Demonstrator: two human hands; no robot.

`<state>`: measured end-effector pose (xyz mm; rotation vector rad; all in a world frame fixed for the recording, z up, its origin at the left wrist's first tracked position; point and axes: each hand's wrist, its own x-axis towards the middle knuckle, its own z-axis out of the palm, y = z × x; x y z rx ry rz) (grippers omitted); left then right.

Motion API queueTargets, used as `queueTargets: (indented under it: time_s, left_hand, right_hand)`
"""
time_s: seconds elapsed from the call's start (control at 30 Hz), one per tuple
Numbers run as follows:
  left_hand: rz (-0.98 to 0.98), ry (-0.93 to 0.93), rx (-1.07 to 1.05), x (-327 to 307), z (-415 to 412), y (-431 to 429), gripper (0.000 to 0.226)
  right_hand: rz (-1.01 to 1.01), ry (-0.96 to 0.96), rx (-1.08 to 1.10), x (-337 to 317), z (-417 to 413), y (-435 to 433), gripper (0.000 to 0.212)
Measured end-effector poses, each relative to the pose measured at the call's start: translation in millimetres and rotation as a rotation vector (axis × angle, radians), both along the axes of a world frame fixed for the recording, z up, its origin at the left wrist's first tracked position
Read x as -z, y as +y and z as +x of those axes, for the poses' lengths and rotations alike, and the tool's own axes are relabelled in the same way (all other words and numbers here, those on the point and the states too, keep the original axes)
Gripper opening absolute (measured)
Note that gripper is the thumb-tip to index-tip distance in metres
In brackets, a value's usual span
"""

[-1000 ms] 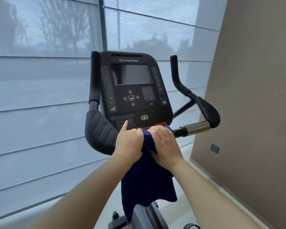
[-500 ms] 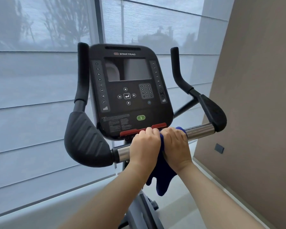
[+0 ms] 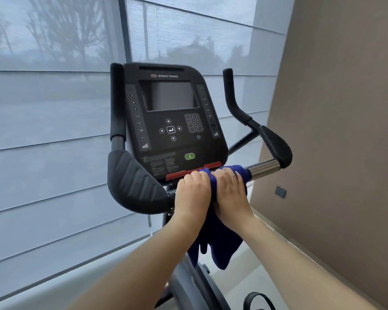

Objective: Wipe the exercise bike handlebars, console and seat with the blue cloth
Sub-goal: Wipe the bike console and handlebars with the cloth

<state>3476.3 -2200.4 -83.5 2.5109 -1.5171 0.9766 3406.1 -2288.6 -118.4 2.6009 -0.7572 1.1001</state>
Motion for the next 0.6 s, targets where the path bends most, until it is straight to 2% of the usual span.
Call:
queueTargets:
  time_s: [0.13, 0.27, 0.43, 0.5, 0.6]
  left_hand:
    - [-0.003, -0.072, -0.061, 3, 6, 20, 0.004]
    - [0.01, -0.052, -0.101, 6, 2, 18, 0.002]
    - [-0.035, 0.032, -0.12, 6, 3, 0, 0.017]
    - [-0.026, 0.151, -0.081, 8, 3, -15, 0.016]
    - [-0.056, 0.198, -0.07, 4, 0, -31, 0.013]
  right_hand:
    - [0.027, 0.024, 0.028, 6, 10, 24, 0.053]
    - [0.001, 0.057, -0.006, 8, 6, 17, 0.063]
    - [0.042, 0.024, -0.122, 4, 3, -3, 0.043]
    - [0.044, 0.036, -0.128, -1, 2, -12, 0.037]
    - [0.043, 0.072, -0.115, -4, -2, -28, 0.033]
